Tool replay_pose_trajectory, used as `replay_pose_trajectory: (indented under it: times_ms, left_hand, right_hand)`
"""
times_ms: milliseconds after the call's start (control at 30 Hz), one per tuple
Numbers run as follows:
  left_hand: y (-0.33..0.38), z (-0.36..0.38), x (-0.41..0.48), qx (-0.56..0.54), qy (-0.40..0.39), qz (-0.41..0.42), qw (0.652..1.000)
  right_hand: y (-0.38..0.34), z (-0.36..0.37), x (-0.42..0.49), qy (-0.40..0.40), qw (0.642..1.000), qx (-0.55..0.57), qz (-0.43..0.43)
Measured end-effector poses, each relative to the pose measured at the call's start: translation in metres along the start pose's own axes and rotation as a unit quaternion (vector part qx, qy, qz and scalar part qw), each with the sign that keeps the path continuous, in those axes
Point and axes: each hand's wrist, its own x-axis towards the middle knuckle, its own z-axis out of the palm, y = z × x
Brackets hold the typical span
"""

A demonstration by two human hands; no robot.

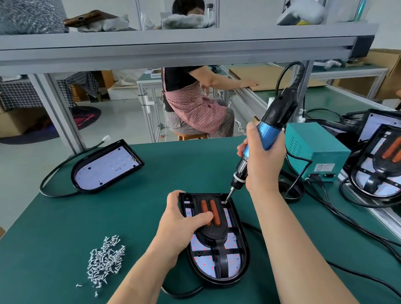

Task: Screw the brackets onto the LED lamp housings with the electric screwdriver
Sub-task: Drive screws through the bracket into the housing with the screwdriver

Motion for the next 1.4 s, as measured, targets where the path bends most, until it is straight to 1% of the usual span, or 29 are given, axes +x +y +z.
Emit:
replay_pose_trajectory:
  times_ms: [300,567,833,967,1067,1167,1333,1400]
  left_hand:
    - [0.000,0.000,0.000,-0.001,-0.007,0.003,1.000]
    - [0.000,0.000,-0.002,-0.001,-0.005,0.004,1.000]
    - [-0.002,-0.001,0.000,0.004,-0.002,0.020,1.000]
    - [-0.006,-0.001,0.003,0.000,-0.005,0.023,1.000]
    - [-0.008,-0.001,0.003,0.000,-0.003,0.020,1.000]
    - [-0.008,-0.001,0.004,0.001,-0.004,0.015,1.000]
    - [-0.005,-0.003,0.006,-0.001,-0.019,0.007,1.000]
    - [-0.004,-0.004,0.005,0.001,-0.019,0.006,1.000]
  right_hand:
    - [0.007,0.002,-0.002,-0.012,1.000,-0.007,0.002]
    - [0.004,0.004,-0.005,-0.066,0.998,0.007,0.002]
    - [-0.001,0.005,-0.007,-0.044,0.999,-0.004,-0.016]
    - [0.000,0.008,-0.011,-0.057,0.997,-0.026,-0.039]
    - [0.003,0.010,-0.011,-0.066,0.997,-0.029,-0.034]
    - [0.004,0.009,-0.012,-0.087,0.996,-0.015,-0.011]
    - [0.000,0.007,-0.013,-0.167,0.986,-0.001,0.016]
    - [-0.005,0.005,-0.014,-0.176,0.984,0.019,0.030]
